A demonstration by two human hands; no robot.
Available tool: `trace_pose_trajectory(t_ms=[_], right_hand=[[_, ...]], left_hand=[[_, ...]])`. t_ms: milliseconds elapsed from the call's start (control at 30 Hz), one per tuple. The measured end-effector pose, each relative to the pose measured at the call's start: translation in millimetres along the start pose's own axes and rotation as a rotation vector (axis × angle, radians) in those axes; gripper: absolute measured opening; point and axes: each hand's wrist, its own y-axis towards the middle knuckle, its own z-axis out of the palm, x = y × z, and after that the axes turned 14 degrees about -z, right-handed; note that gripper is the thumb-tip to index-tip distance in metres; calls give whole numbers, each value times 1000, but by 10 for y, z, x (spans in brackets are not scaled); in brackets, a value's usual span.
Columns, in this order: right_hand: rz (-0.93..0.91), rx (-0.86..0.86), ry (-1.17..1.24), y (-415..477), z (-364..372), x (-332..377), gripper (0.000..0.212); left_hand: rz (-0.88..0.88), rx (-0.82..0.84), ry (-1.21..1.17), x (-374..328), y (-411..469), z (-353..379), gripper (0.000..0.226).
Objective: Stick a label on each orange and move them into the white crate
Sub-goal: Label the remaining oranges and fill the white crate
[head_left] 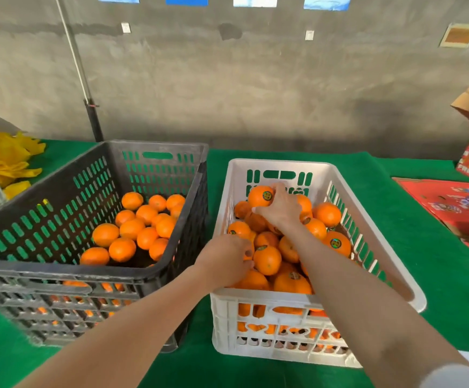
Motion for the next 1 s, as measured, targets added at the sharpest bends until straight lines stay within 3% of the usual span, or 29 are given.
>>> trace_pose_trajectory(t_ms=[133,267,400,467,533,633,733,767,900,1000], right_hand=[[56,197,-209,160,323,-5,83],[-23,187,-297,100,288,132,86],[-226,-93,47,-207,-146,371,51],[-418,-278,253,-625,-398,511,29],[-629,-319,387,-1182,-544,602,14],[-719,50,378,-1955,-433,526,19],[-528,673,198,-2381,-91,272,23],[-465,810,83,-2451,28,178,25],[-325,1029,-269,-2603,308,-23,56],[-279,1013,-243,-2652,401,-76,47]], left_hand=[[2,-27,-93,13,-10,-4,19],[-13,-30,-178,29,4,-9,17],[-16,-31,-198,9,-28,-60,15],[-23,-32,-233,-10,-54,-98,15],[-26,-59,-233,-23,-79,-129,17],[-8,-145,-318,-23,-139,-126,19],[-15,-263,-462,17,-233,-76,22],[-29,-292,-517,34,-268,-49,22],[-81,-364,-682,91,-537,110,14],[23,-528,-691,125,-931,319,32]])
